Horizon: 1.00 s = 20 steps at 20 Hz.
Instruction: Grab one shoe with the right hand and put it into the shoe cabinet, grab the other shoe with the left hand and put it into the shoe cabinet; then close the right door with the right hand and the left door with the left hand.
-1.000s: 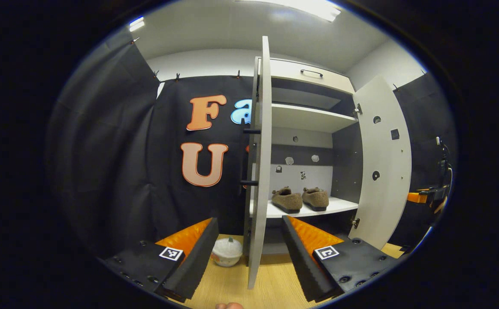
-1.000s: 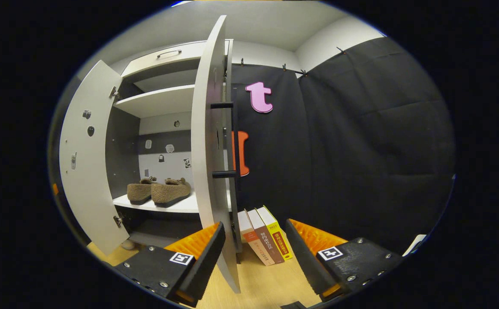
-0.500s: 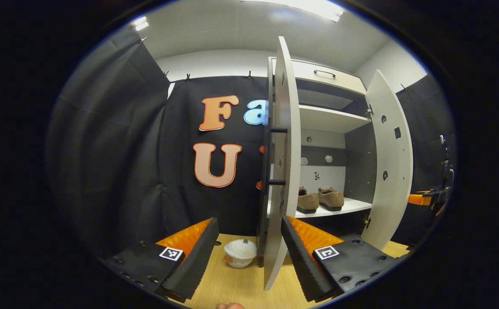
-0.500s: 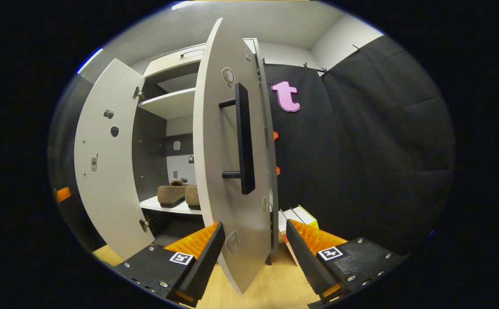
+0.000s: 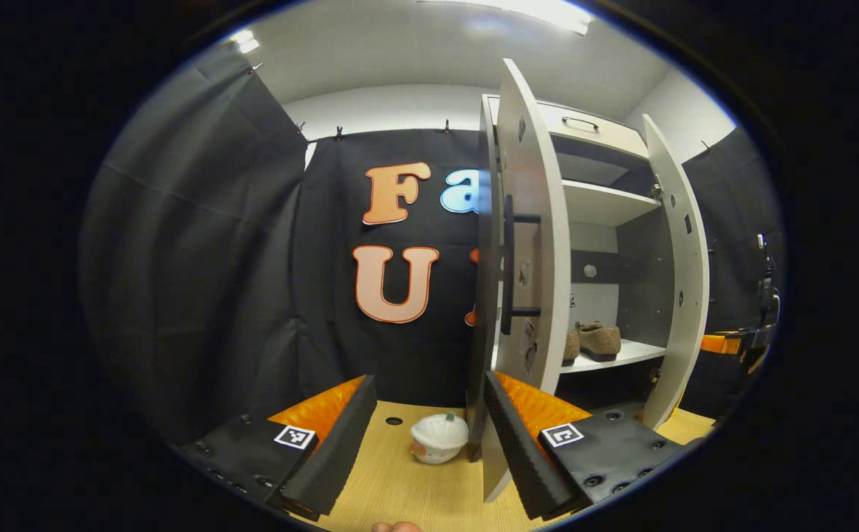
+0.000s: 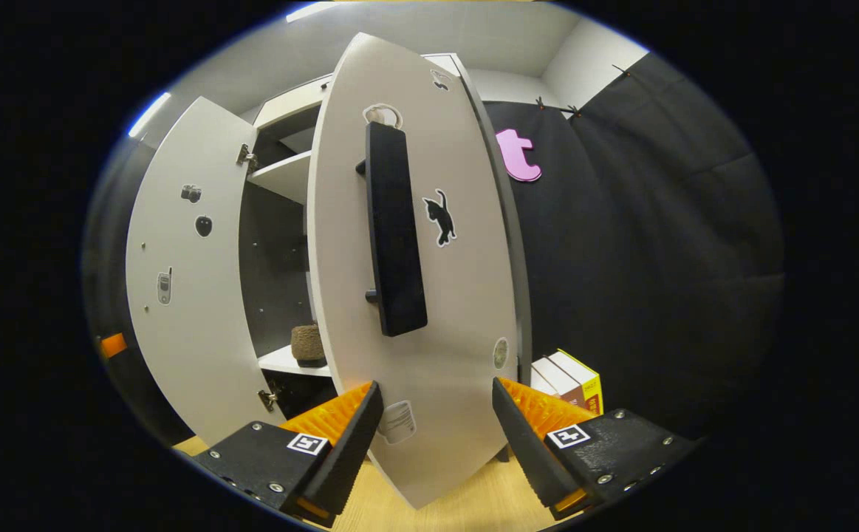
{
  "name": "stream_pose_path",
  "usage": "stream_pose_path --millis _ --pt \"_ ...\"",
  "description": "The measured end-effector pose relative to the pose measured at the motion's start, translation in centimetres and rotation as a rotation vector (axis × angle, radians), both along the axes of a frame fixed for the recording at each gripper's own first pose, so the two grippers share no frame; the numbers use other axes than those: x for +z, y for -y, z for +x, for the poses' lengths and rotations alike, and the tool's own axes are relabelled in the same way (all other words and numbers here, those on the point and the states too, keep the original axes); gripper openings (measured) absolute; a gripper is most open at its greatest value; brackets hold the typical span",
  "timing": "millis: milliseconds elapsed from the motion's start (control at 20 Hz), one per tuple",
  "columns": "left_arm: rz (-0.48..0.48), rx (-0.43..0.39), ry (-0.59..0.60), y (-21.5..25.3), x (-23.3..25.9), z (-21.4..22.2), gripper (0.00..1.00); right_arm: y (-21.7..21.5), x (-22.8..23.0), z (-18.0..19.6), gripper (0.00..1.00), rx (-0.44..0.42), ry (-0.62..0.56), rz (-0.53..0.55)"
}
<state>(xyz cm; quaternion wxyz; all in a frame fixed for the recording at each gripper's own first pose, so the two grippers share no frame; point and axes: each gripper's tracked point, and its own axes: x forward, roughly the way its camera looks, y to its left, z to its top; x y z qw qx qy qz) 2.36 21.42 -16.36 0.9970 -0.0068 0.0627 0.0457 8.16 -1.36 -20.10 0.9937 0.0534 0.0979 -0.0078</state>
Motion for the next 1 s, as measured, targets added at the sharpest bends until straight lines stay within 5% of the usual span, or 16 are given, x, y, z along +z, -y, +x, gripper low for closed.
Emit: stream_pose_path --millis 50,350,1000 --pt "-0.002 0.009 0.004 -0.1 0.0 0.3 0.95 -0.7 -0.3 0.5 0.93 0.011 -0.002 0.002" --pt "0.003 0.02 -0.012 -0.8 -1.2 2.2 0.94 -0.6 0.0 0.3 0.93 0.034 0.01 0.002" --pt "-0.037 -0.119 -0.032 4.7 -2.7 4.8 0.96 1.3 4.4 -2.9 0.93 0.029 0.105 -0.045"
